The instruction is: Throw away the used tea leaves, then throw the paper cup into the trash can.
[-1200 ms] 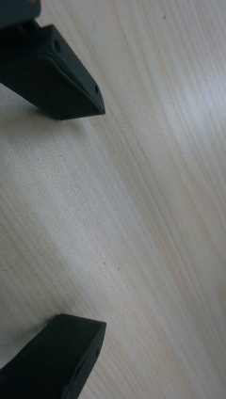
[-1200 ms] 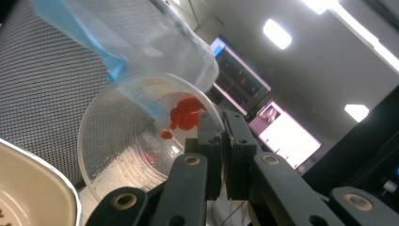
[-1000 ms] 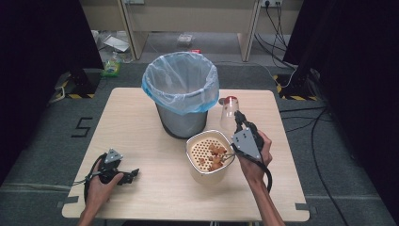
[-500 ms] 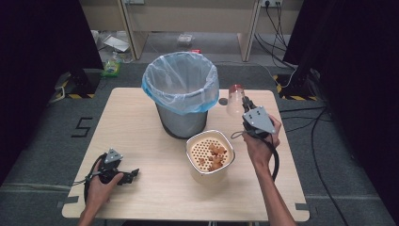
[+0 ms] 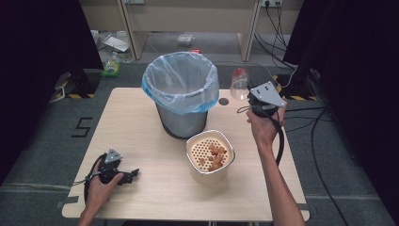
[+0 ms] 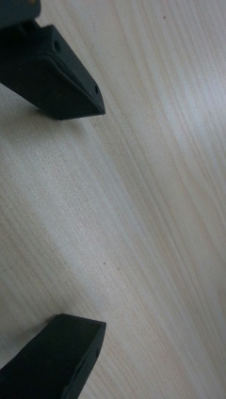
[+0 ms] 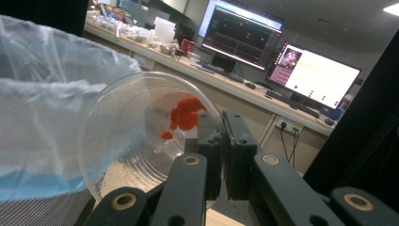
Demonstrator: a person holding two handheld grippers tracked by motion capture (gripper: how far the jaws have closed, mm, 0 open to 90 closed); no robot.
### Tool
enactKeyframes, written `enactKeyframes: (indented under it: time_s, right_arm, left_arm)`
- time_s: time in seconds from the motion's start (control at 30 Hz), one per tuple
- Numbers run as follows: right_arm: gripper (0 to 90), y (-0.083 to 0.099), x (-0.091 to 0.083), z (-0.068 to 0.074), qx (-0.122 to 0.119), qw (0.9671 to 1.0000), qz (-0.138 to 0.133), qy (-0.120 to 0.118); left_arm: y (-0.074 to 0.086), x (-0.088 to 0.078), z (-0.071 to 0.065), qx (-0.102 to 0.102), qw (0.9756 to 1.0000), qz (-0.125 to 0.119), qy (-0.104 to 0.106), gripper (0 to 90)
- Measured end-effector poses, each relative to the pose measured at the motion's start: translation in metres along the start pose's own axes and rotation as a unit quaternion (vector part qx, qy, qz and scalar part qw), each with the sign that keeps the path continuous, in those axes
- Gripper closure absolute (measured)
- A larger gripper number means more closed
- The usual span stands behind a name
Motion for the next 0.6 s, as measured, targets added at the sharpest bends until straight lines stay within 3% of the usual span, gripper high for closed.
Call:
enactKeyframes:
  time_s: [0.13, 0.43, 0.6]
  right_arm:
    - [86.9, -0.012, 0.008, -0.004, 0.013, 0.9999, 0.002, -0.003]
    - [86.9, -0.028, 0.018, -0.002, 0.014, 0.9998, 0.007, -0.010]
    - [86.9, -0.045, 0.023, 0.010, 0.011, 0.9997, 0.005, -0.020]
  left_arm:
    - [0.000, 0.000, 0.000, 0.000, 1.0000, 0.001, -0.001, 0.0]
    - [0.000, 0.000, 0.000, -0.001, 1.0000, 0.000, -0.002, 0.0]
    - [0.000, 0.000, 0.000, -0.001, 1.0000, 0.000, -0.002, 0.0]
Point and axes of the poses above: each handheld gripper's, and its own axes: x roughly forward along the jaws, y roughly out of its underside, z roughly to its left, the point moved 7 cm from there along x, roughly forward along the jaws, and after that the axes turned 15 degrees about x, right-handed, at the moved point
